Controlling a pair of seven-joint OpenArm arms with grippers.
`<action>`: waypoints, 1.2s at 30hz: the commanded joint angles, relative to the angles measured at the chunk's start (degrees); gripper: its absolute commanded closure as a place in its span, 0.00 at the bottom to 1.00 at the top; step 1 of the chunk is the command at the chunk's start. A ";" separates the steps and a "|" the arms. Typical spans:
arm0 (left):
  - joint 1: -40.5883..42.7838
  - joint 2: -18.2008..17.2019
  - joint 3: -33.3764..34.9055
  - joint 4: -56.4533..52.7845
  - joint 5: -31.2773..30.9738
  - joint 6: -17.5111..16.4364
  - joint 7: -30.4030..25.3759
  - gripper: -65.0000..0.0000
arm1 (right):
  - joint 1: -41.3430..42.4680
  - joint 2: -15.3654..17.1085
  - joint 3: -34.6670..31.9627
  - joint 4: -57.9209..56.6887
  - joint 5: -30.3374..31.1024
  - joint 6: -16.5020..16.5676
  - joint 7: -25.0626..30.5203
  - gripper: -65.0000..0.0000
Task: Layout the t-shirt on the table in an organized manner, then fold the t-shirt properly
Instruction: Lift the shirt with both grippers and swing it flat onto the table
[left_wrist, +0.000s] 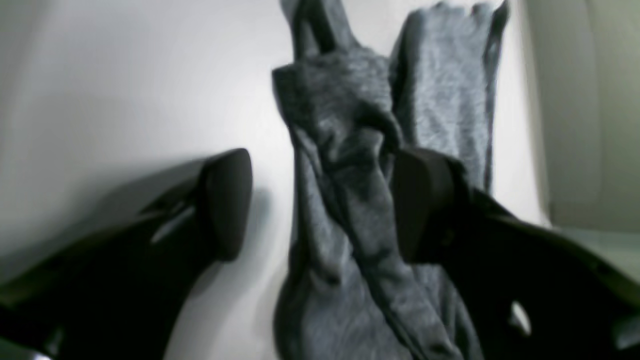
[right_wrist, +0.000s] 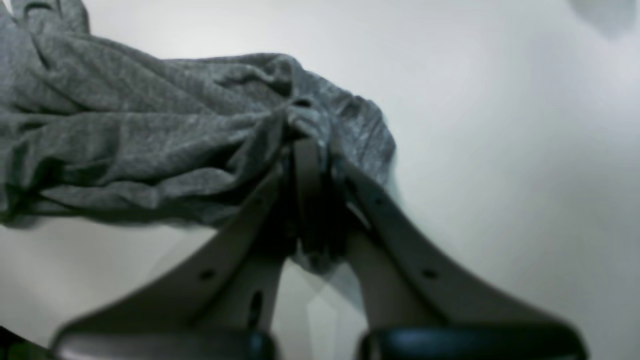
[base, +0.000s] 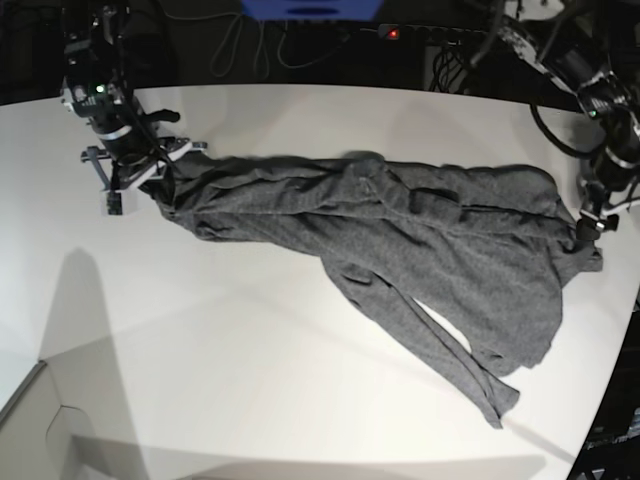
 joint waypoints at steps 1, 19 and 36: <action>-2.04 -1.55 0.02 -0.01 0.25 -0.58 -0.99 0.34 | 0.20 0.42 0.23 0.97 0.11 0.12 1.27 1.00; -11.27 -1.55 7.49 -19.61 15.46 -0.93 -15.06 0.51 | 0.37 0.60 0.50 1.06 0.11 0.12 1.53 1.00; -6.61 -6.21 7.05 -2.91 -4.41 -0.32 -1.60 1.00 | 1.34 0.69 0.76 1.41 0.11 0.12 1.62 1.00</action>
